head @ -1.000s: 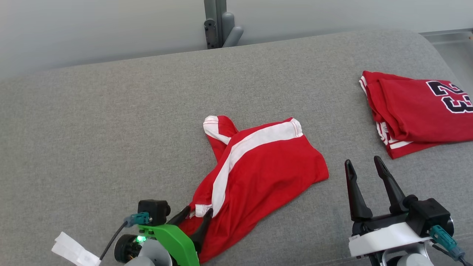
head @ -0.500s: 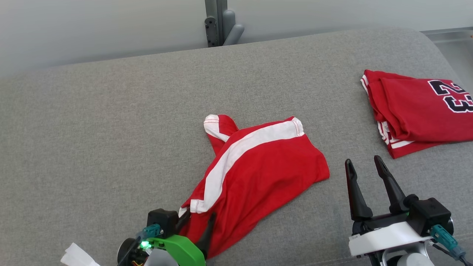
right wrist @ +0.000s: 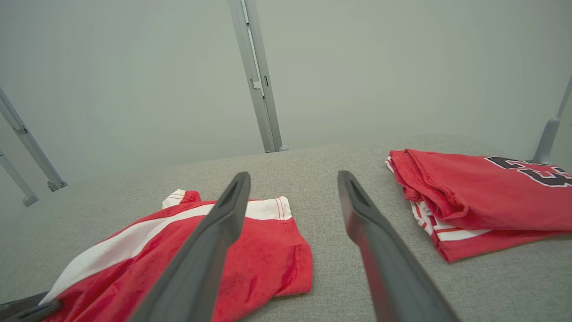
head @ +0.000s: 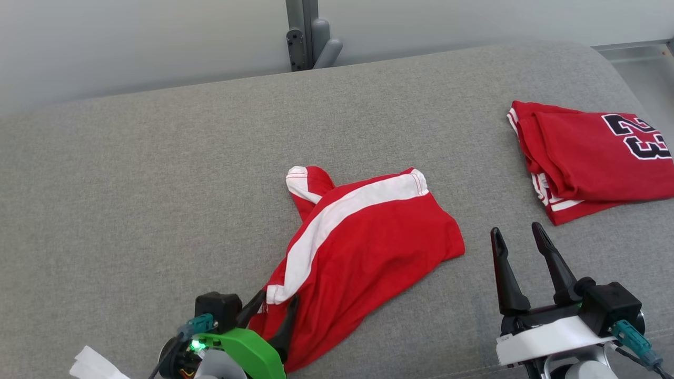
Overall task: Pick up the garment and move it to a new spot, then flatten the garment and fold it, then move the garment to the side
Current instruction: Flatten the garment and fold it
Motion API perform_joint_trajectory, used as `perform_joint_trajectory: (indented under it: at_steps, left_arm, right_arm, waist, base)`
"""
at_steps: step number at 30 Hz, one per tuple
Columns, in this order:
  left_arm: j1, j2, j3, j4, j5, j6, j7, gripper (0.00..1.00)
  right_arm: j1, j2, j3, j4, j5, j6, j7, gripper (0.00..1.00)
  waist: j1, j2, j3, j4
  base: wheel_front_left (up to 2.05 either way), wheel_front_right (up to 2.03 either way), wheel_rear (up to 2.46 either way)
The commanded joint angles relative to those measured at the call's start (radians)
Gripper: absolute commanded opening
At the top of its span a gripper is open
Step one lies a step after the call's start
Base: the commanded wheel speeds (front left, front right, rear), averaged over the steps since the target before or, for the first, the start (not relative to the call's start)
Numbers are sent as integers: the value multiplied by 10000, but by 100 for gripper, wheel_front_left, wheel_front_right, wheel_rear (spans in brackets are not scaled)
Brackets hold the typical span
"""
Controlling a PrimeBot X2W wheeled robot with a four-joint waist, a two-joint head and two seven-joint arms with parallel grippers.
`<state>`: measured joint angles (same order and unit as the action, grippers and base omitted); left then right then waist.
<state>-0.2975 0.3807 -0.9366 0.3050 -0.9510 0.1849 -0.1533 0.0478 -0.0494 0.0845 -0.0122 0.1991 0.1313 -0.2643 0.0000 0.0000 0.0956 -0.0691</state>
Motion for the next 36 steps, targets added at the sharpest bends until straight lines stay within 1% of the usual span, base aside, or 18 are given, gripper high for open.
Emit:
perform_joint_trajectory:
  at_steps: [1,2,4,6,9,14,18,21,24,27,30,33,35,36]
  left_arm:
    - [108,80,37,-38,-118,-93,45,98]
    - [161,89,59,-86,-218,-127,83,100]
    - [275,189,137,-224,-330,-183,132,100]
    - [345,355,332,-431,-512,-136,41,100]
    - [648,643,746,-945,-957,-85,-90,100]
    - [1021,982,1379,-1706,-1883,-243,118,100]
    - [1054,786,1551,-1696,-2659,-500,563,100]
    - [786,621,1454,-1394,-2784,-650,842,100]
    - [537,415,1338,-945,-2677,-737,958,100]
    - [339,218,1273,-521,-2606,-834,917,95]
    - [263,104,1237,-322,-2617,-931,917,94]
    - [164,-19,1160,-110,-2609,-1081,982,89]
    - [148,-69,1115,3,-2596,-1165,997,82]
    - [139,-93,1098,56,-2593,-1182,991,72]
  right_arm:
    - [43,-25,-13,8,-17,-13,-5,100]
    - [46,-25,-20,-4,-30,-13,-5,100]
    - [62,-23,-34,-28,-47,-13,-5,100]
    - [86,-23,-41,-39,-67,-13,-5,100]
    - [123,-23,-65,-59,-87,-13,-5,100]
    - [212,-20,-78,-37,-92,-13,-5,100]
    - [60,-23,3,-1,-49,-13,-5,100]
    - [-53,-23,72,-11,-95,-13,-5,100]
    - [-98,-25,100,-28,-140,-13,-5,100]
    - [-115,-25,131,-34,-174,-13,-5,100]
    - [-87,-25,143,-29,-171,-13,-5,100]
    - [-20,-23,142,-31,-199,-13,-5,100]
    - [19,-25,119,-19,-210,-13,-5,100]
    - [32,-23,116,-11,-220,-13,-5,100]
  waist:
    - [0,0,-11,-18]
    - [0,0,-20,-29]
    - [0,0,-38,-51]
    - [0,0,-53,-68]
    - [0,0,-61,-84]
    - [0,0,-17,26]
    - [0,0,33,85]
    - [0,0,101,104]
    - [0,0,169,94]
    - [0,0,211,55]
    - [0,0,229,22]
    - [0,0,231,-8]
    - [0,0,215,-18]
    - [0,0,200,-22]
  base:
    - [0,0,0]
    - [0,0,0]
    - [0,0,0]
    - [0,0,0]
    - [0,0,0]
    - [0,0,0]
    - [0,0,0]
    - [0,0,0]
    - [0,0,0]
    - [0,0,0]
    - [0,0,0]
    - [0,0,0]
    - [0,0,0]
    - [0,0,0]
